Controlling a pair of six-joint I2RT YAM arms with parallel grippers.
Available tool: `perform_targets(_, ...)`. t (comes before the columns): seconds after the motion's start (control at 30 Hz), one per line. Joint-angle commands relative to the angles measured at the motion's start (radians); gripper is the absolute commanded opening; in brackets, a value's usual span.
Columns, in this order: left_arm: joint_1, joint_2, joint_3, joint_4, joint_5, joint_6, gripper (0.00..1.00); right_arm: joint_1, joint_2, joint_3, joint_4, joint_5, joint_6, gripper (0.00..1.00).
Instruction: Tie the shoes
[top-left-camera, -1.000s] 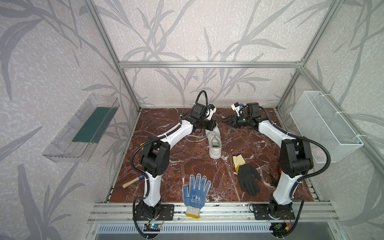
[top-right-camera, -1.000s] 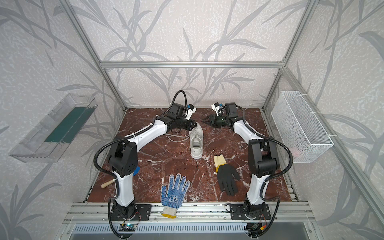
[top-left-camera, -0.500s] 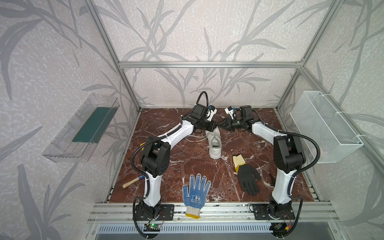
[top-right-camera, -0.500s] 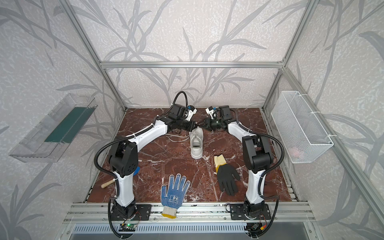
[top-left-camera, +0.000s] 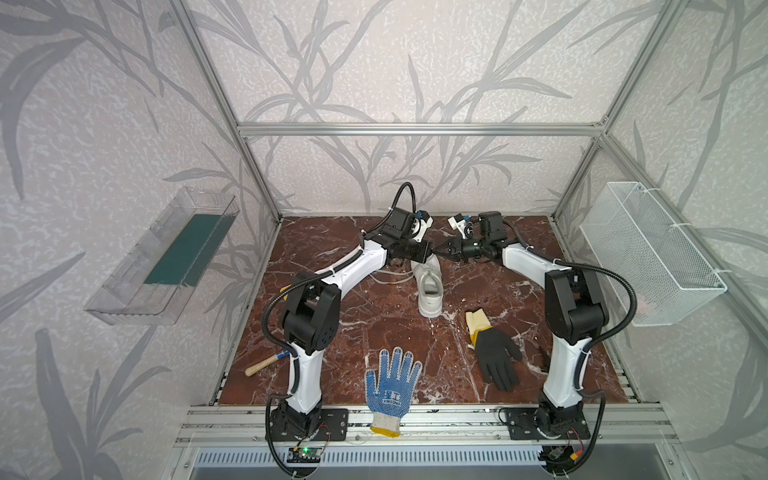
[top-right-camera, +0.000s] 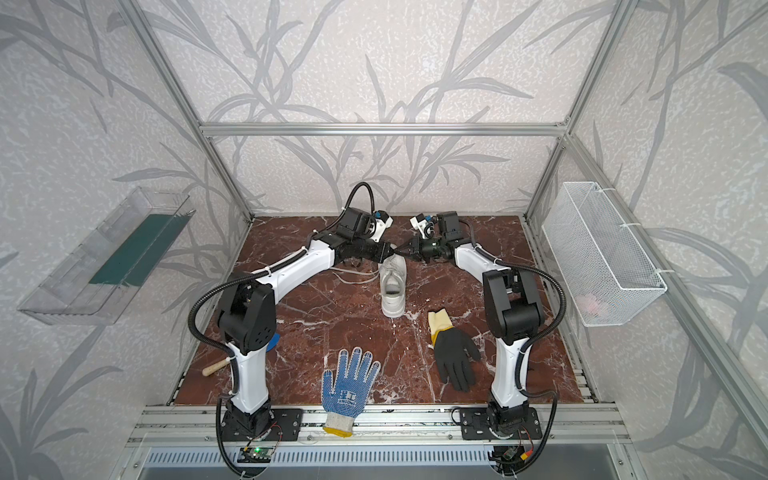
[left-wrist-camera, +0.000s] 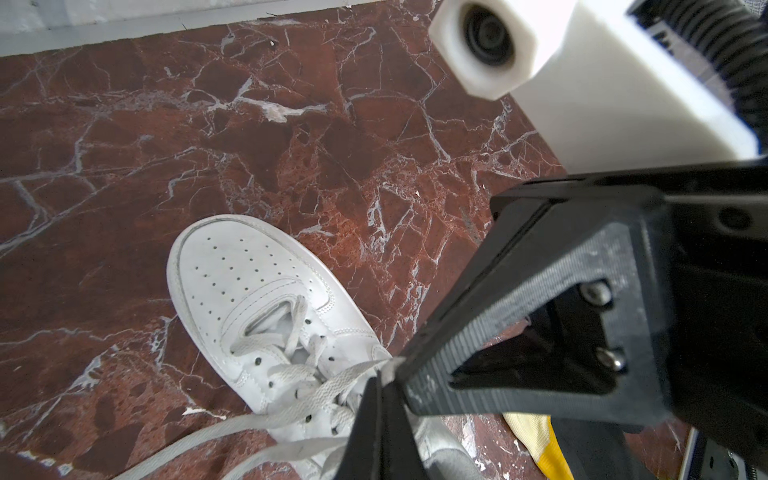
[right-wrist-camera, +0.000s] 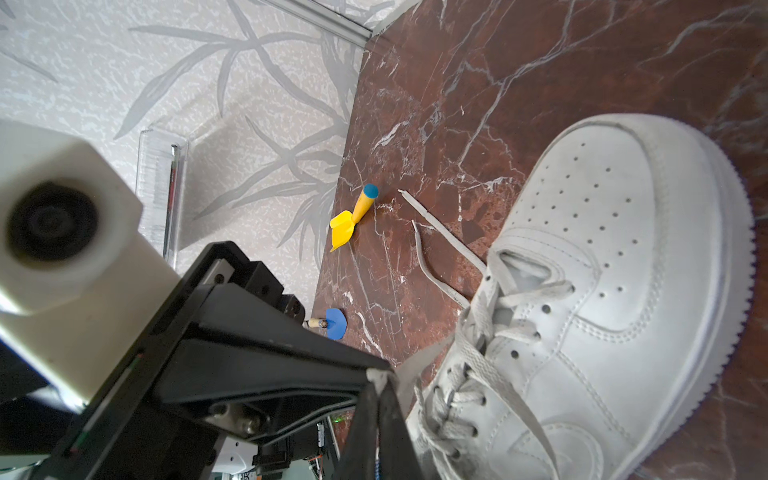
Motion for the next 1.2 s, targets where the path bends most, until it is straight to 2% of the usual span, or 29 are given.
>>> perform_targets(0.0,0.001,-0.031,-0.016,0.011,-0.002,0.012,0.00,0.004,0.011,0.030,0.005,-0.001,-0.012,0.00)
perform_targets(0.1,0.010,-0.043,-0.031,0.016,-0.006,0.013,0.06,0.000,-0.002,0.028,-0.036,0.039,-0.036,0.00)
perform_targets(0.2,0.020,-0.052,-0.046,0.015,-0.004,0.020,0.17,-0.009,-0.009,0.020,-0.072,0.067,-0.057,0.00)
perform_targets(0.4,0.051,-0.068,-0.081,0.036,0.017,0.033,0.30,-0.026,-0.008,0.000,-0.073,0.068,-0.052,0.00)
perform_targets(0.57,0.086,-0.075,-0.121,0.073,0.037,0.071,0.31,-0.034,0.007,0.009,-0.101,0.074,-0.057,0.00)
perform_targets(0.77,0.144,-0.090,-0.218,0.179,0.127,0.222,0.31,-0.046,0.025,0.030,-0.170,0.097,-0.097,0.00)
perform_targets(1.0,0.216,-0.039,-0.183,0.119,0.358,0.398,0.32,-0.058,0.075,0.049,-0.193,0.092,-0.106,0.00)
perform_targets(1.17,0.220,-0.035,-0.210,0.121,0.412,0.551,0.31,-0.060,0.138,0.113,-0.256,0.093,-0.135,0.00)
